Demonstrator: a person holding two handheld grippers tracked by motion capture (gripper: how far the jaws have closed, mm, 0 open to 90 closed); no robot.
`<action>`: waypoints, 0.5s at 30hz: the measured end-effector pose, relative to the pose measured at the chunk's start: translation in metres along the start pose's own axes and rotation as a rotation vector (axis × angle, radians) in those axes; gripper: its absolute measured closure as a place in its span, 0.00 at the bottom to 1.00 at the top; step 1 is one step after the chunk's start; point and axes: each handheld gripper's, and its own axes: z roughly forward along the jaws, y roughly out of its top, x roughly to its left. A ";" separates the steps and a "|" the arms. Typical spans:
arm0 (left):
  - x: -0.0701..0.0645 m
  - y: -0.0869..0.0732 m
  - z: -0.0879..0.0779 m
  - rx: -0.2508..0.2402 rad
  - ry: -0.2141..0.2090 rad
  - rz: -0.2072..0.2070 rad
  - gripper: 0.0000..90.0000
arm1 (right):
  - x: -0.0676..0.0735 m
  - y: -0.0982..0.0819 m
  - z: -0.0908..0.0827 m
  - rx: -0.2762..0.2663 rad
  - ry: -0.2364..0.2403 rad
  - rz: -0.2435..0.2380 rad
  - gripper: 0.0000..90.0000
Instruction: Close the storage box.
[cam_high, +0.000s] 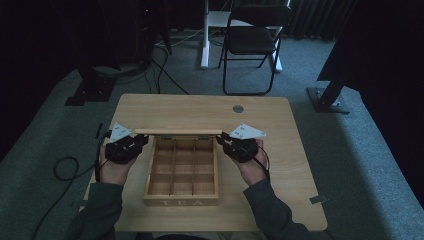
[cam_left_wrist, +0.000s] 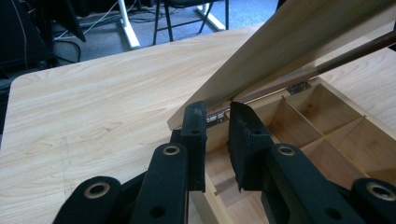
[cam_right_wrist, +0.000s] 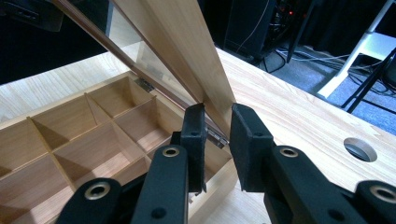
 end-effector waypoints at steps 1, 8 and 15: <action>-0.001 -0.001 -0.001 -0.002 0.000 0.000 0.86 | 0.001 0.000 -0.001 -0.001 0.001 -0.001 0.84; -0.002 -0.003 -0.004 0.000 -0.003 0.008 0.85 | 0.006 -0.002 -0.003 0.005 -0.011 -0.012 0.83; -0.004 -0.008 -0.005 0.002 -0.005 0.009 0.85 | 0.009 -0.005 -0.005 0.010 -0.003 0.002 0.82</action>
